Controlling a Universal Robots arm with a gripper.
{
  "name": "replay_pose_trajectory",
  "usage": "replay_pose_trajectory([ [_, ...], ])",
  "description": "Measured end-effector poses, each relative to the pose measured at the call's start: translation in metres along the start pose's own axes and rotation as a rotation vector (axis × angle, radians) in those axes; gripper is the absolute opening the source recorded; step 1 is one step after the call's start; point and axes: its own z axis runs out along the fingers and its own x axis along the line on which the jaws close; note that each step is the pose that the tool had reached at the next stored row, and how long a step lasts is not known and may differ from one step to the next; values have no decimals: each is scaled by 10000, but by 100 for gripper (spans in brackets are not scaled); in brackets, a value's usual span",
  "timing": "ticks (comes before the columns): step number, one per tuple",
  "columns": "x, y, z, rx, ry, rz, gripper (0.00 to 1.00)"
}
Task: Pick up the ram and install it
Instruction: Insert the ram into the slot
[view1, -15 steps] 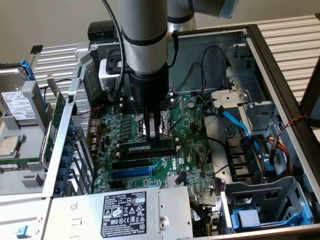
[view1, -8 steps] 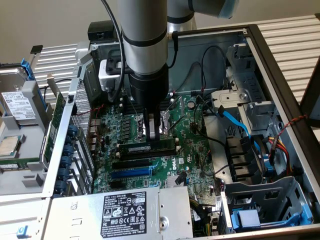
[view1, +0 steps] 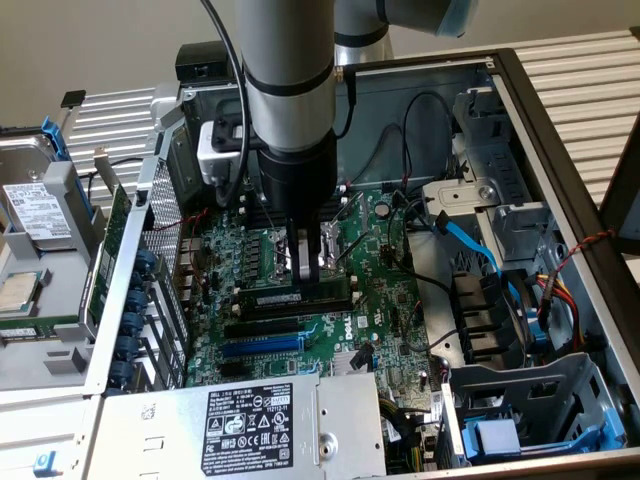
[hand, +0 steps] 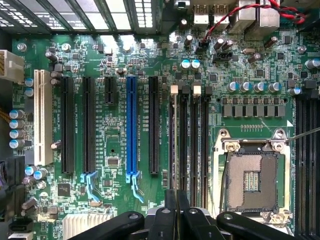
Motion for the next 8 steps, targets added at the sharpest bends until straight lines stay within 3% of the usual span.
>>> replay_pose_trajectory([
  [6, 1, 0, 30, 0, 0, 0, 13],
  [8, 1, 1, 31, -1, 4, 2, 21],
])
